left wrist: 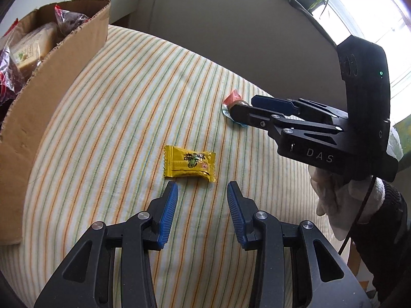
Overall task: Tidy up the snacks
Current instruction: 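Grasp the yellow candy packet with the left tool while the right tool grasps the egg chocolate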
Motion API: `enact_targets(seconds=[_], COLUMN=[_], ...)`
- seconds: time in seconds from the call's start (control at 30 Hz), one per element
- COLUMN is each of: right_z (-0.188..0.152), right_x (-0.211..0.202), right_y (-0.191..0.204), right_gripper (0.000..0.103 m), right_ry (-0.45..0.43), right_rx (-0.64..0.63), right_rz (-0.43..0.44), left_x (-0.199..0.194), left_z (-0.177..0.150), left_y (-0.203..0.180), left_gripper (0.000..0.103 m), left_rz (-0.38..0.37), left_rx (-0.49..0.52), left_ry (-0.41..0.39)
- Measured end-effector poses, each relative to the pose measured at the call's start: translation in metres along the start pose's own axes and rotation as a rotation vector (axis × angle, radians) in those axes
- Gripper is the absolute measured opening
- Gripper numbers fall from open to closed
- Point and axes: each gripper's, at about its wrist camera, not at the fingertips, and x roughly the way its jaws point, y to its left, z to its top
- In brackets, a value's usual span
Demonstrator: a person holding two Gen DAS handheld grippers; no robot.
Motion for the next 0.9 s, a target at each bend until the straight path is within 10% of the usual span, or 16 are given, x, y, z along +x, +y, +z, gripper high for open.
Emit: enact_targets(seconds=[0.9], right_z=[-0.002], right_x=[0.005], right_y=[0.004], right_gripper=[0.035], right_ry=[-0.025], right_rx=[-0.016], right_rz=[-0.062], left_x=[0.03], left_z=[0.027], left_y=[-0.033], left_gripper=[0.022], left_rz=[0.196], left_rx=[0.257], left_ry=[-0.111])
